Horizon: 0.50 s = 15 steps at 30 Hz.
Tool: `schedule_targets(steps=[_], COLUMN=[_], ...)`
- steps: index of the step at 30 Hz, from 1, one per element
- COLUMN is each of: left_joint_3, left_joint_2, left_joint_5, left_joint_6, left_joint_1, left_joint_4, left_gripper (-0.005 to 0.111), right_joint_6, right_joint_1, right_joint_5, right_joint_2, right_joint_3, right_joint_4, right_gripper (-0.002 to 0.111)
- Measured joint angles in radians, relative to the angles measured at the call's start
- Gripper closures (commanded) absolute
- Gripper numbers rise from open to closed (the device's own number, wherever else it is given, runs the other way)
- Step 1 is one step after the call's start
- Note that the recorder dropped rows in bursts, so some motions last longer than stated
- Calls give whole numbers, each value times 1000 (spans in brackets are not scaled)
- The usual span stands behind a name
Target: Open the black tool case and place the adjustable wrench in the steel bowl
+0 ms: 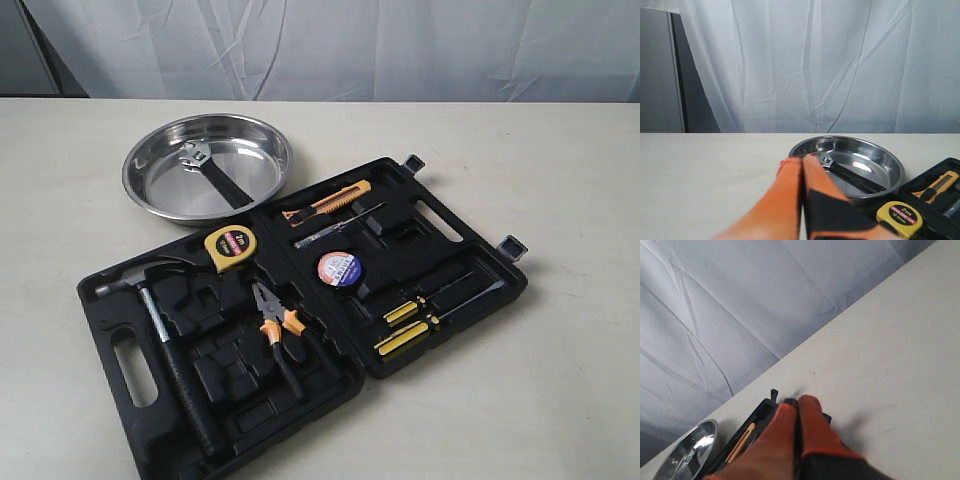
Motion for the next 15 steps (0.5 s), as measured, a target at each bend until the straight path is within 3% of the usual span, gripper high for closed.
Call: schedule_targets(steps=[5,10,15], left_joint_3=[0,0,0], left_joint_2=[0,0,0], left_joint_5=[0,0,0], left_joint_6=[0,0,0], left_joint_1=[0,0,0], left_joint_4=[0,0,0], left_gripper=[107,107,107], right_joint_6=[-86,-520,-707], right_joint_1=[0,0,0], right_joint_5=[74,83,87], right_joint_2=[0,0,0], right_joint_3=[0,0,0], right_joint_4=[-77,-139,-148], right_gripper=[109,109,109])
